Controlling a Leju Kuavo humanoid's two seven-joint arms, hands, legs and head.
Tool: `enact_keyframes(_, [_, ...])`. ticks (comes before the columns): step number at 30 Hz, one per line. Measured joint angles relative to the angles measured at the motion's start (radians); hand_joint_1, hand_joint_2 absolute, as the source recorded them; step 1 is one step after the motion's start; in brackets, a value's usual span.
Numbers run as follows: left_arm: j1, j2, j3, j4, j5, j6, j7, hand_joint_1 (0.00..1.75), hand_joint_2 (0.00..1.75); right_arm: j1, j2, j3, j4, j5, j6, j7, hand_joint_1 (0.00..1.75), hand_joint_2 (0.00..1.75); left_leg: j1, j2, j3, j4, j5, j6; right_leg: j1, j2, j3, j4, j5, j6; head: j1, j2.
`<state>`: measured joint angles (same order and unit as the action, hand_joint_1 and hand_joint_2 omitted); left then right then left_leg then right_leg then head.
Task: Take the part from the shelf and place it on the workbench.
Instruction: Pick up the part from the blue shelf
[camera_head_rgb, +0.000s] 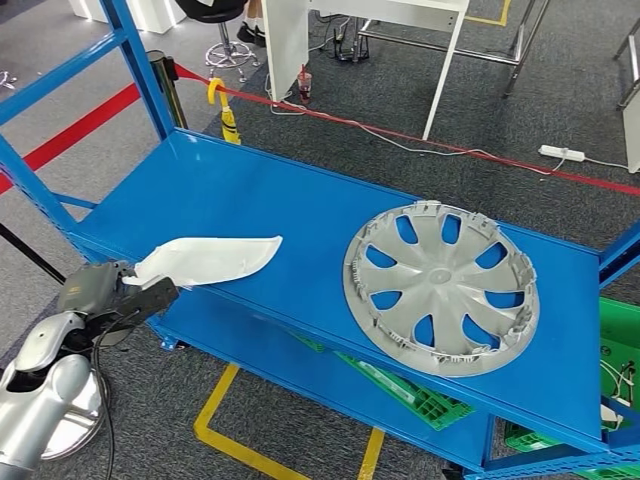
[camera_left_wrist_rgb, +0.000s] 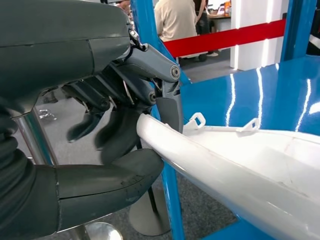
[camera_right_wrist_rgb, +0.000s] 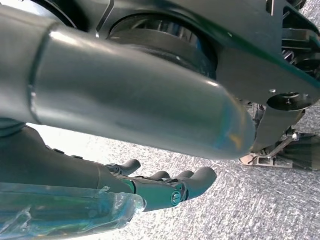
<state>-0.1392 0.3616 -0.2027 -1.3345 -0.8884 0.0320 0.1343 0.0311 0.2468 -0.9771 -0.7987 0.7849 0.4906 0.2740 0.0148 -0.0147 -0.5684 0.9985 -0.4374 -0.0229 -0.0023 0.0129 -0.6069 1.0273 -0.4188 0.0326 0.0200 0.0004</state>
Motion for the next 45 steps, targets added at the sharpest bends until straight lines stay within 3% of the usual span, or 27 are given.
enact_keyframes(10, [0.017, 0.002, 0.009, -0.022, -0.048, 0.018, 0.020, 1.75, 1.75, 0.019, -0.003, 0.049, -0.006, -0.045, -0.016, 0.002, 0.00, 0.00, 0.000, 0.000, 0.000, 0.000, 0.000, 0.000, 0.000, 0.000, 0.000, 0.000, 0.000, 0.000, 0.000, 0.000])
enact_keyframes(18, [0.020, 0.006, 0.012, -0.037, -0.107, 0.028, 0.038, 1.75, 1.75, 0.064, -0.007, 0.170, -0.049, -0.020, -0.160, 0.003, 0.00, 0.00, 0.000, 0.000, 0.000, 0.000, 0.000, 0.000, 0.000, 0.000, -0.001, 0.000, 0.000, 0.000, 0.000, 0.000])
enact_keyframes(22, [-0.053, -0.011, -0.030, -0.003, -0.120, 0.024, 0.017, 1.75, 1.75, 0.086, -0.029, 0.270, -0.073, 0.020, -0.186, 0.007, 0.00, 0.00, -0.001, -0.001, -0.001, 0.000, 0.001, 0.001, -0.001, -0.002, -0.002, -0.001, 0.001, 0.001, 0.000, 0.000])
enact_keyframes(29, [-0.239, -0.086, -0.174, 0.143, -0.099, 0.037, -0.012, 1.75, 1.75, 0.058, -0.133, 0.497, 0.018, -0.003, -0.177, 0.013, 0.00, 0.00, -0.004, 0.000, -0.001, 0.000, 0.003, 0.003, -0.004, 0.001, -0.002, -0.001, 0.005, 0.005, 0.000, 0.000])
enact_keyframes(34, [-0.264, -0.101, -0.199, 0.166, -0.095, 0.038, -0.015, 1.75, 1.75, 0.051, -0.150, 0.530, 0.043, -0.007, -0.179, 0.013, 0.00, 0.00, -0.005, 0.000, -0.002, 0.000, 0.003, 0.004, -0.005, 0.001, -0.002, -0.001, 0.005, 0.006, 0.000, 0.000])
enact_keyframes(38, [-0.334, -0.138, -0.268, 0.242, -0.075, 0.052, -0.019, 1.75, 1.75, 0.037, -0.207, 0.633, 0.135, -0.073, -0.181, 0.013, 0.00, 0.00, -0.005, 0.002, -0.002, 0.000, 0.003, 0.004, -0.006, 0.003, -0.003, -0.001, 0.005, 0.006, 0.000, 0.000])
enact_keyframes(45, [-0.358, -0.151, -0.299, 0.277, -0.063, 0.062, -0.026, 1.75, 1.75, 0.037, -0.233, 0.678, 0.172, -0.114, -0.185, 0.013, 0.00, 0.00, -0.005, 0.002, -0.002, 0.000, 0.003, 0.004, -0.006, 0.003, -0.004, -0.001, 0.005, 0.006, 0.000, 0.000])
